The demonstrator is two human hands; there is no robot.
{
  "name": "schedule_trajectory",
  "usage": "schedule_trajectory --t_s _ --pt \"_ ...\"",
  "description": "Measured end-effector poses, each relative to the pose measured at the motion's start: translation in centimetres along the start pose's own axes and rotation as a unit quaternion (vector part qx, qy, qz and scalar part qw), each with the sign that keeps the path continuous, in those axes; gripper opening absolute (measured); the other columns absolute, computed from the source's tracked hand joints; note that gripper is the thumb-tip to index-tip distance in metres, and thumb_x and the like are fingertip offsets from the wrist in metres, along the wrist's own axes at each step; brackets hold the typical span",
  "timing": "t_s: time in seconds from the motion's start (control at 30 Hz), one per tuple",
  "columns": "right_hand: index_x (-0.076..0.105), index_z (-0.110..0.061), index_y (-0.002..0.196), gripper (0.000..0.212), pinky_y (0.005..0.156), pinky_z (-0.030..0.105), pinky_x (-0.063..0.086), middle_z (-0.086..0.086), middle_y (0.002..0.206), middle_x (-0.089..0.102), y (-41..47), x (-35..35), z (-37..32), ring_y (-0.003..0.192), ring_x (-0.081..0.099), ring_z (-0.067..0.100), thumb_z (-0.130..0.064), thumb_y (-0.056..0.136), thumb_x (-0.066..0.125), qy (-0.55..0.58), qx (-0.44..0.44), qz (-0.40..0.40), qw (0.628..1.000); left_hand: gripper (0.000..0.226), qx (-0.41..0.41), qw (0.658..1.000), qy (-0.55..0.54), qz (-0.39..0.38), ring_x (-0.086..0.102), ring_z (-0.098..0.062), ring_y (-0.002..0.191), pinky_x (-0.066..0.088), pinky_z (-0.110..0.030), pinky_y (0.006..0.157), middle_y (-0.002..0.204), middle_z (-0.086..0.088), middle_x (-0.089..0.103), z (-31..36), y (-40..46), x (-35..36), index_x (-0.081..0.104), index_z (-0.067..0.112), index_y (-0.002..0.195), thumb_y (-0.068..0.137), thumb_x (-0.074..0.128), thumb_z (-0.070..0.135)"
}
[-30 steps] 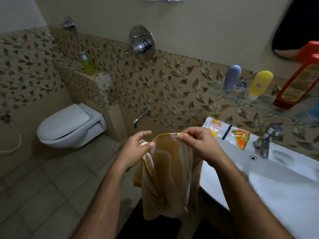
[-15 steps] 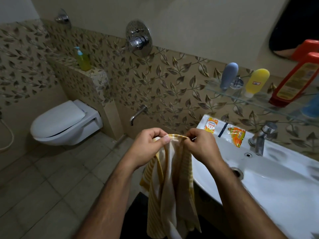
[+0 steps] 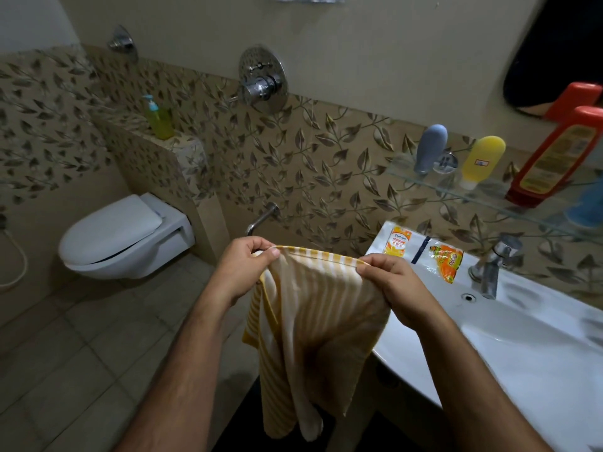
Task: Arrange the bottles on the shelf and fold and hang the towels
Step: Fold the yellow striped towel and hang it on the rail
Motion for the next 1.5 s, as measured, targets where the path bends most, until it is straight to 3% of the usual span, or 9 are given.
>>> schedule_trajectory --t_s 0.17,0.33,0.6,0.77,0.93,1.07,1.2,1.3,1.5 --pt "0.074 -0.013 0.083 0.017 0.068 0.024 0.048 0.005 0.078 0.069 0.3 1.6 -1.7 0.074 0.061 0.011 -0.017 0.095 0.062 -0.080 -0.092 -0.001 0.993 0.019 -0.031 0.998 0.051 -0.011 0.068 -0.018 0.093 0.057 -0.032 0.068 0.099 -0.001 0.070 -1.0 -0.4 1.0 0.071 0.020 0.106 0.087 0.069 0.020" --pt "0.071 -0.023 0.083 0.015 0.062 0.015 0.041 -0.014 0.069 0.065 0.9 3.6 -3.3 0.066 0.058 -0.001 -0.019 0.095 0.063 -0.210 -0.151 -0.032 0.965 0.049 0.019 0.975 -0.126 -0.179 0.069 -0.018 0.100 0.056 -0.029 0.087 0.108 -0.006 0.071 1.3 -2.4 4.9 0.056 0.026 0.133 0.089 0.066 0.007" --pt "0.068 -0.025 0.078 0.012 0.057 0.017 0.042 -0.009 0.067 0.064 0.6 3.9 -3.7 0.062 0.055 0.001 -0.021 0.089 0.070 -0.211 -0.170 -0.021 0.962 0.003 0.058 0.989 -0.069 -0.117 0.061 -0.004 0.068 0.046 -0.024 0.063 0.073 0.008 0.069 1.8 -1.4 5.2 0.072 0.018 0.082 0.085 0.073 0.018" --pt "0.067 -0.022 0.070 0.011 0.054 0.024 0.045 -0.008 0.066 0.065 1.2 0.8 -1.7 0.065 0.061 0.009 -0.016 0.078 0.068 -0.328 -0.089 0.125 0.932 0.007 0.084 0.987 -0.029 -0.134 0.062 -0.004 0.066 0.048 -0.023 0.060 0.072 0.009 0.070 3.0 -2.0 5.5 0.072 0.019 0.082 0.085 0.072 0.025" --pt "0.072 -0.023 0.069 0.011 0.065 0.032 0.054 -0.009 0.070 0.070 1.2 -3.1 0.9 0.074 0.065 0.014 -0.014 0.074 0.067 -0.273 0.000 0.210 0.939 0.007 0.079 0.989 -0.014 -0.128 0.059 0.000 0.061 0.045 -0.021 0.058 0.071 0.010 0.068 3.2 -2.0 4.6 0.072 0.018 0.082 0.087 0.071 0.024" --pt "0.074 -0.010 0.076 0.016 0.064 0.036 0.056 0.010 0.073 0.071 1.0 -2.4 1.4 0.072 0.066 0.021 -0.004 0.087 0.065 -0.090 0.028 0.108 0.990 0.010 0.047 0.996 -0.042 -0.070 0.059 -0.005 0.061 0.048 -0.023 0.056 0.071 0.005 0.069 2.0 -1.2 3.1 0.071 0.012 0.083 0.087 0.070 0.021" --pt "0.075 -0.013 0.075 0.019 0.065 0.029 0.049 0.007 0.073 0.068 0.4 -0.7 -0.3 0.071 0.062 0.019 -0.014 0.092 0.065 0.006 -0.009 0.007 1.000 0.008 0.007 1.000 -0.014 0.005 0.054 -0.006 0.060 0.043 -0.018 0.050 0.069 0.004 0.065 -0.2 -0.2 2.0 0.072 0.011 0.083 0.086 0.071 0.018" --pt "0.077 -0.015 0.079 0.014 0.072 0.033 0.050 0.006 0.077 0.071 0.5 0.1 -1.6 0.076 0.064 0.018 -0.015 0.090 0.068 0.004 -0.064 -0.004 0.998 0.008 -0.024 1.000 -0.004 0.004 0.057 -0.003 0.064 0.042 -0.012 0.050 0.080 0.002 0.068 -1.4 -0.5 2.9 0.073 0.011 0.090 0.086 0.071 0.018" --pt "0.076 -0.013 0.085 0.010 0.065 0.033 0.046 0.008 0.075 0.072 0.9 2.6 -3.0 0.070 0.059 0.011 -0.018 0.090 0.069 -0.153 -0.137 -0.044 0.978 0.045 0.008 0.979 -0.148 -0.141 0.069 -0.015 0.095 0.055 -0.025 0.083 0.101 -0.005 0.073 -1.2 -2.0 6.8 0.059 0.015 0.131 0.088 0.066 0.003"
Point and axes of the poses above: each hand's wrist, its own y-axis towards the middle knuckle, its own x-axis out of the palm, z = x × y, the point moved 7 cm from there along y, towards the middle knuckle
